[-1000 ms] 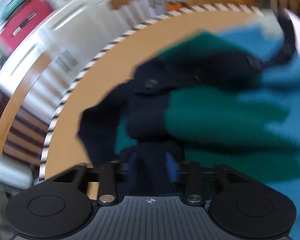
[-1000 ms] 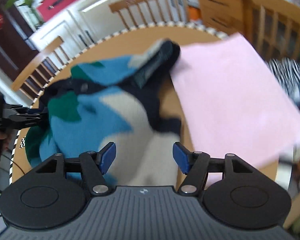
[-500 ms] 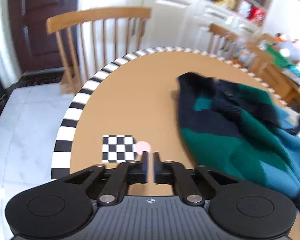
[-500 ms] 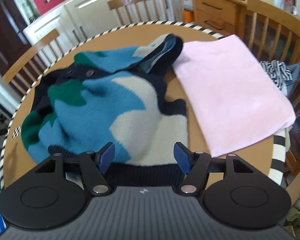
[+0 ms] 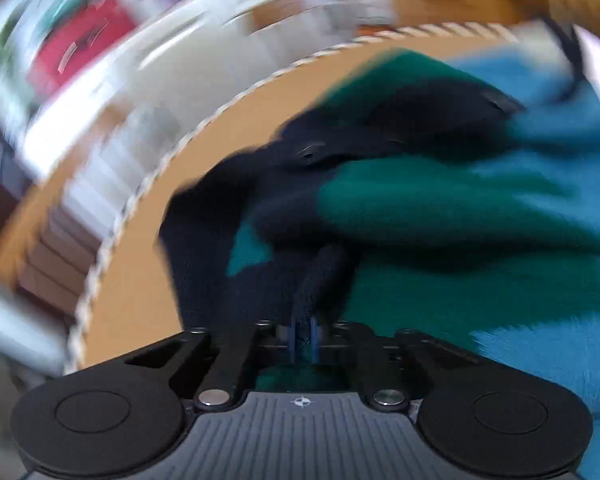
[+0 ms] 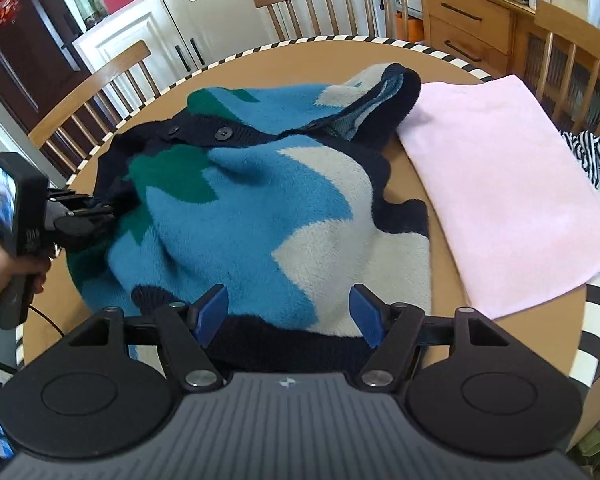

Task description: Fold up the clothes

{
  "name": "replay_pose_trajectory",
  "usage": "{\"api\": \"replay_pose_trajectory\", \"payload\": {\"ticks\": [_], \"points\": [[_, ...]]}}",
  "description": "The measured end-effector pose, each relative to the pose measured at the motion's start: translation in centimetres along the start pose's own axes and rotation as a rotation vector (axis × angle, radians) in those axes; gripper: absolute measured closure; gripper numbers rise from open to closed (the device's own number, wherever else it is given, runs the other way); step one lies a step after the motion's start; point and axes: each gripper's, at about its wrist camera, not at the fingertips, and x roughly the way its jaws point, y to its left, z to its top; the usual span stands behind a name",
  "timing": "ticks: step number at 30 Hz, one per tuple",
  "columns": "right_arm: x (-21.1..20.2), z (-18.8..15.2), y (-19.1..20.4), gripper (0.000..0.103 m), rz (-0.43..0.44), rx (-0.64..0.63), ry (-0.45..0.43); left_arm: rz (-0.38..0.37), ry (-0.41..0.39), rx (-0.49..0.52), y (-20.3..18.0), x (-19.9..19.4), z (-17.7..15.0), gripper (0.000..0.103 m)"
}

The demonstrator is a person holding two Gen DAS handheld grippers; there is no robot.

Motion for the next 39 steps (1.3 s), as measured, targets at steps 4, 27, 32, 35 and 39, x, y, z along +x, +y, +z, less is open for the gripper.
{"api": "replay_pose_trajectory", "payload": {"ticks": [4,27,32,35,39], "points": [[-0.4,-0.1,-1.2,0.034,-0.009,0.018,0.006,0.02,-0.111,-0.337,7.6,-5.7,-3.6,0.097],[-1.5,-2.3,-2.6,0.031,-0.012,-0.005,0.061,-0.368,-0.01,-0.253,11.0,-1.8,-6.2,0.024],[-2.2,-3.3,-3.0,0.03,-0.013,0.028,0.067,-0.401,0.119,-0.261,11.5,6.0,-6.0,0.023],[-2.3,-4.0,-3.2,0.029,-0.018,0.048,0.074,-0.474,0.159,-0.327,12.1,7.1,-6.4,0.042],[-2.3,-4.4,-3.4,0.029,-0.03,0.074,0.058,-0.596,0.19,-0.465,13.2,7.2,-7.0,0.097]]}}
